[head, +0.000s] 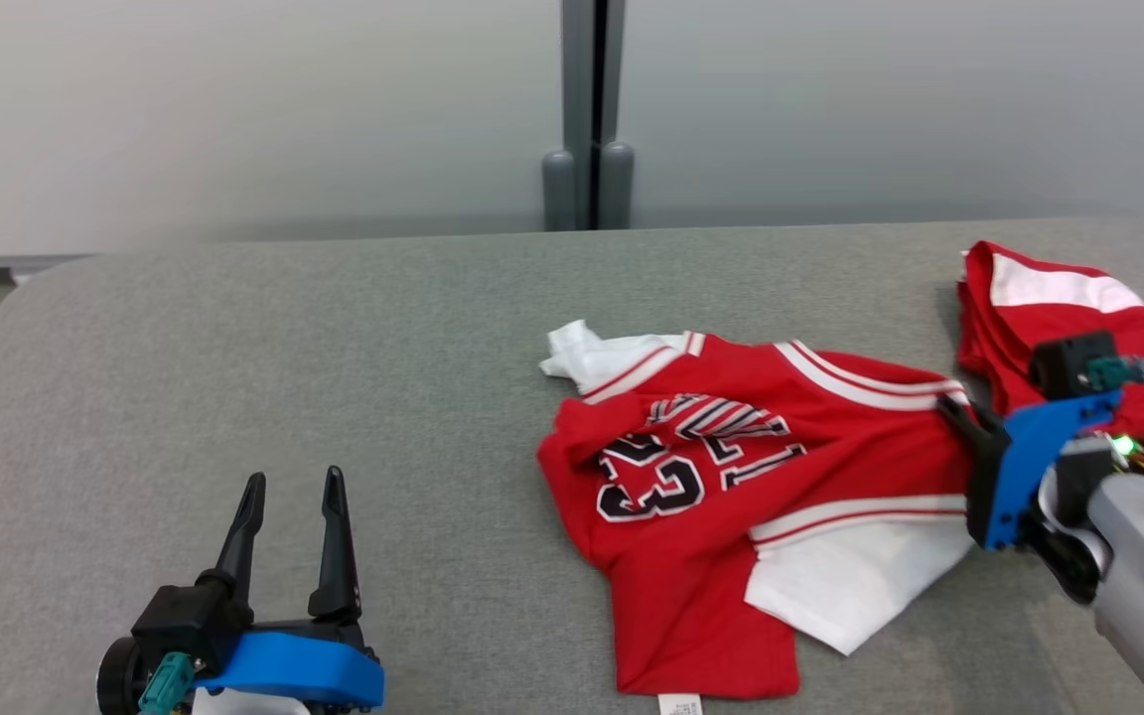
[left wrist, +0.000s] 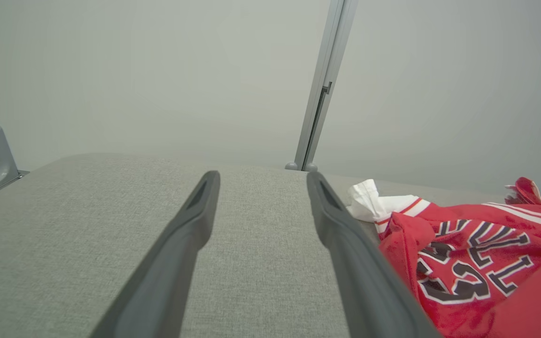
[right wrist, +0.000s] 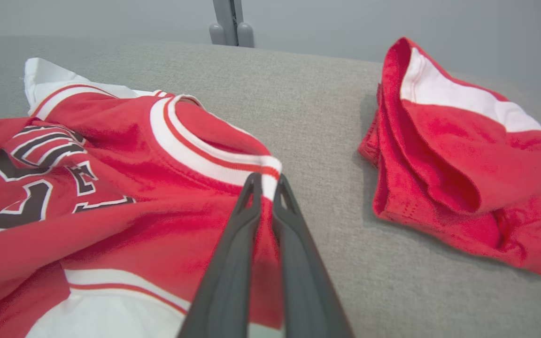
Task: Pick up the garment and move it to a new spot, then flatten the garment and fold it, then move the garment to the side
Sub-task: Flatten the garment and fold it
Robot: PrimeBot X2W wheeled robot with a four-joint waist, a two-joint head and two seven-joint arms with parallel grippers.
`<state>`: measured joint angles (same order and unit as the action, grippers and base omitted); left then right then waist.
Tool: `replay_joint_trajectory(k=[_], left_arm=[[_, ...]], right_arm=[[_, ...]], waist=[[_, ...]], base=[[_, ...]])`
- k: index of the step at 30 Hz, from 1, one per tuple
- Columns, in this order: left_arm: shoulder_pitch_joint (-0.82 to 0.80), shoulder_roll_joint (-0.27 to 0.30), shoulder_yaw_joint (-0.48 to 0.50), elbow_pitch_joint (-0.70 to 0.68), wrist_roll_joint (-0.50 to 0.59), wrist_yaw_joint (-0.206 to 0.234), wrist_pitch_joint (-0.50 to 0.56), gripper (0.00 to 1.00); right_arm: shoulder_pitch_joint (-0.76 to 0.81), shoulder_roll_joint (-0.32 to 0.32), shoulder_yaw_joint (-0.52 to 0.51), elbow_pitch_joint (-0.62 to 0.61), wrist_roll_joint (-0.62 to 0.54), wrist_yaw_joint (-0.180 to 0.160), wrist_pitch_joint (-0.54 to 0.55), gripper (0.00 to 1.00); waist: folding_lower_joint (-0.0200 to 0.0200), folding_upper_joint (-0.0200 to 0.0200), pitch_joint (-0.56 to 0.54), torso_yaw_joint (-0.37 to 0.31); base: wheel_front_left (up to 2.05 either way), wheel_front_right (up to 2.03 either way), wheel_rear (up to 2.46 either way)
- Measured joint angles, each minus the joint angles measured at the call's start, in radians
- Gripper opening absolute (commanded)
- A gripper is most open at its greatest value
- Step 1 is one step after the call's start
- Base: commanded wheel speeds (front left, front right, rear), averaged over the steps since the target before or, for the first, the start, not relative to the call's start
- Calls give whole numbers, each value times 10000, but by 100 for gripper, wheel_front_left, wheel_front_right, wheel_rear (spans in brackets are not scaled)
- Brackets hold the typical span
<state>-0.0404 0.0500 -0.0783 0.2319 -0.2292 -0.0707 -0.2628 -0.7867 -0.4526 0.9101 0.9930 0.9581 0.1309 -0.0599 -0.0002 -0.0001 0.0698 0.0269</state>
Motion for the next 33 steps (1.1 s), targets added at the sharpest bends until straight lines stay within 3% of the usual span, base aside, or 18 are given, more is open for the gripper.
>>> replay_joint_trajectory(k=[9, 10, 11, 16, 22, 27, 33], left_arm=[[55, 0, 8, 15, 12, -8, 0, 100], [55, 2, 10, 38, 15, -15, 0, 100], [55, 4, 13, 69, 15, -19, 0, 100], [73, 4, 23, 192, 15, -52, 0, 100], [375, 4, 190, 176, 12, -65, 0, 100], [569, 4, 305, 84, -82, -50, 0, 100], [663, 4, 146, 40, -261, -82, 0, 100]], right_arm=[[1213, -497, -610, 518, 573, 0, -75, 0], [1300, -451, -662, 566, 587, 0, -178, 36], [1345, -397, -719, 639, 585, 0, -301, 100], [1367, 13, -991, 734, 531, 0, -1250, 100], [1417, 77, -1615, -71, -48, -2, -1998, 100], [2442, 128, -3923, -2303, -1703, -2, -2025, 100], [5056, 1187, -6539, -4525, -3885, -2, -2025, 100]], waist=[[1, 0, -117, -403], [2, 0, -111, -398], [2, 0, -115, -392], [2, 0, -347, -357], [0, -1, -833, -396], [1, -1, -1078, -561], [1, 0, -1174, -712]], base=[[0, 0, 0], [0, 0, 0], [0, 0, 0], [0, 0, 0], [0, 0, 0], [0, 0, 0], [0, 0, 0]])
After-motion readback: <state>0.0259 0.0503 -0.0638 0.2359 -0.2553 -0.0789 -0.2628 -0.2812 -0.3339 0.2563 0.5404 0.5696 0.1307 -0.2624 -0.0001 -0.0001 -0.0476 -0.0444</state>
